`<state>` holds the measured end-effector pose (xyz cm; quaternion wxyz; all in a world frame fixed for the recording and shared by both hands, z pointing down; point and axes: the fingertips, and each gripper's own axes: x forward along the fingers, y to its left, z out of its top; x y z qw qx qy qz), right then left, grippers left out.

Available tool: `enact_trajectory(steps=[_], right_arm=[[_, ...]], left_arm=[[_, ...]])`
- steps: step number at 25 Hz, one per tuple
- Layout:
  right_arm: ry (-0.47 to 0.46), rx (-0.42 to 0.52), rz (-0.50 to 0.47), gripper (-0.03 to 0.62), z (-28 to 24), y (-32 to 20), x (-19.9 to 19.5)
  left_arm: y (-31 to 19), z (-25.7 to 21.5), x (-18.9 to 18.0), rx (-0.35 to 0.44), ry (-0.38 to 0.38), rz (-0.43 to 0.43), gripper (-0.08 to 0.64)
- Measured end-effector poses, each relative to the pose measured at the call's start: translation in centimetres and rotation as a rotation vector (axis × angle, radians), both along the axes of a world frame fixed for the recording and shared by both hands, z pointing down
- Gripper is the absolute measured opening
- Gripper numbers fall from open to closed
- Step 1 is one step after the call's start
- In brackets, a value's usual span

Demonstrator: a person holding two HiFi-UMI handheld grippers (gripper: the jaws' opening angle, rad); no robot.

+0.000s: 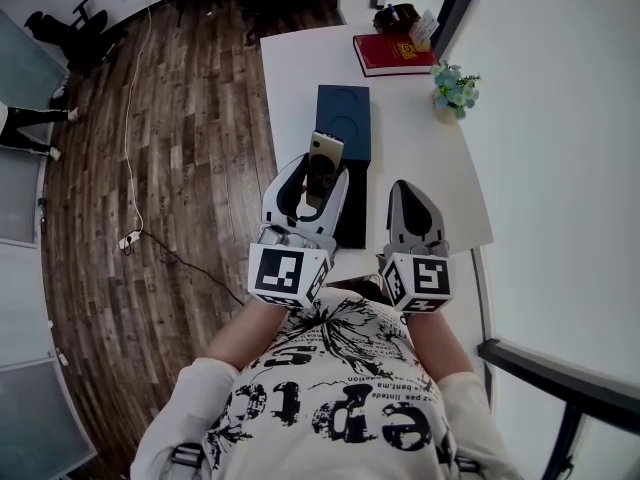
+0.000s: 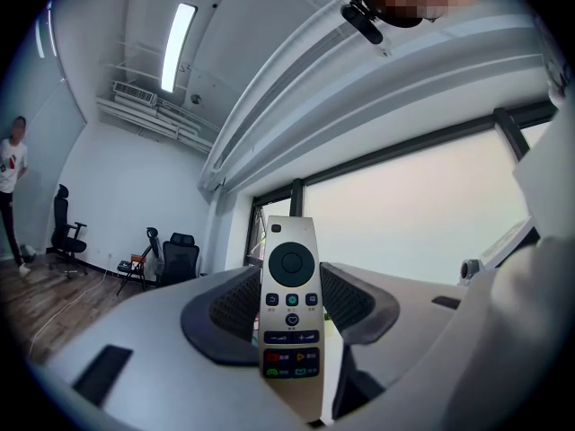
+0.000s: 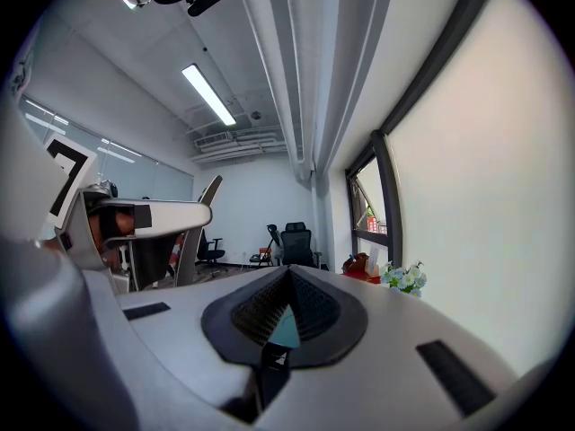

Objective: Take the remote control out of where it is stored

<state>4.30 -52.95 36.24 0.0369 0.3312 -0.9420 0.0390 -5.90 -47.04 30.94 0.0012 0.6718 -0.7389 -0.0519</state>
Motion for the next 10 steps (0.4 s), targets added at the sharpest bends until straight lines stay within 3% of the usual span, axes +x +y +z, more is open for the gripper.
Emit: enact_trajectory(steps=[10], right_arm=[[0.014,-0.01,0.006,0.002,0.1,-1.4,0.2]], left_arm=[[-1.4,0.5,0.2,-0.024,0.002,0.004,0.217]])
